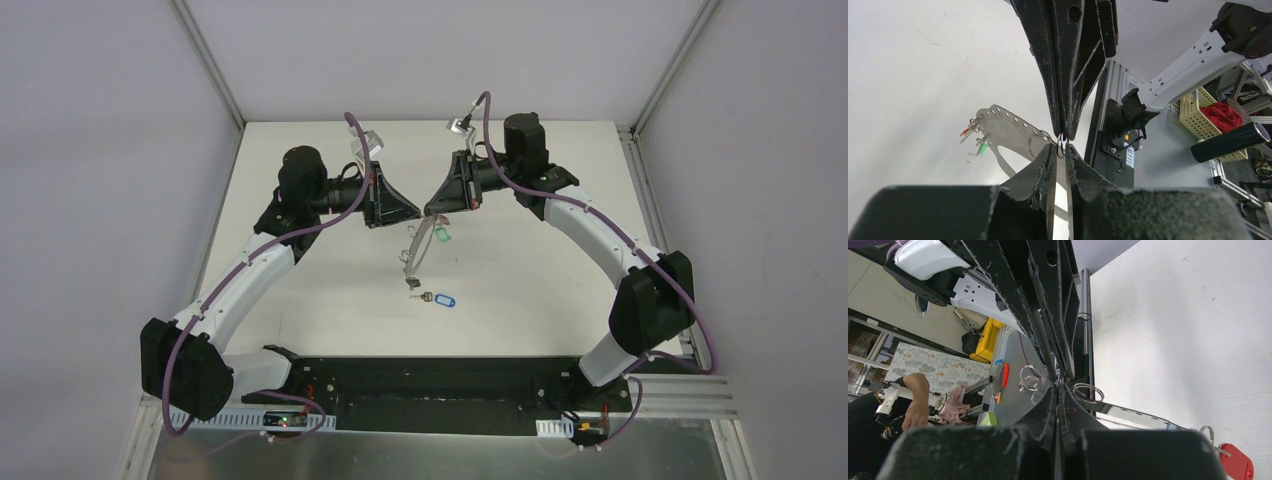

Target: Put the keys on the keyring

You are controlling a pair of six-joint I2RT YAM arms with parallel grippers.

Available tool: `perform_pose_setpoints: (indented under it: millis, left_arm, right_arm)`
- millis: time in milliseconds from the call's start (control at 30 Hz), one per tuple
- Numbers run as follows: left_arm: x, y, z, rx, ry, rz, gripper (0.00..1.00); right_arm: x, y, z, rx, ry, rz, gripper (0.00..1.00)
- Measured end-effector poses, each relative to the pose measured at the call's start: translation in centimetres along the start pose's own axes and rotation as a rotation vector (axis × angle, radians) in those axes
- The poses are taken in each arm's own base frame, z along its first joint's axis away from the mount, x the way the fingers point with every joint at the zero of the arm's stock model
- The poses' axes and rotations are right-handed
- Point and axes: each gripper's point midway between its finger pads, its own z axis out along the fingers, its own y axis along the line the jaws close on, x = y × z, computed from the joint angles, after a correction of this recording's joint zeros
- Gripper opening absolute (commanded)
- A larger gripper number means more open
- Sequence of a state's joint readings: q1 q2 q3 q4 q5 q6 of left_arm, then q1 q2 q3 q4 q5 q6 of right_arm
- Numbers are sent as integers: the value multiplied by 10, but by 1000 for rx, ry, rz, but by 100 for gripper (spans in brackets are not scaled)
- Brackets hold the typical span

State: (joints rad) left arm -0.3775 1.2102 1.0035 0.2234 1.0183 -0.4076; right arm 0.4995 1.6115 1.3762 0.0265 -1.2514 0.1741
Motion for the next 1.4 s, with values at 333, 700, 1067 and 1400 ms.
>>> perform_pose_setpoints:
  millis: [333, 700, 1067, 1400]
  left_arm:
    - [3, 1, 0, 0, 4, -6, 15]
    - [5, 2, 0, -1, 8, -13, 7]
    - [5, 1, 0, -1, 7, -34, 4]
    - [7, 5, 2, -1, 11, -50, 8]
  right_arm:
    - [-2, 1, 0, -4, -3, -4, 0]
    - [-4, 0, -1, -7, -14, -5, 0]
    - [-2, -1, 0, -15, -17, -8, 0]
    - [-1, -1, 0, -15, -16, -3, 0]
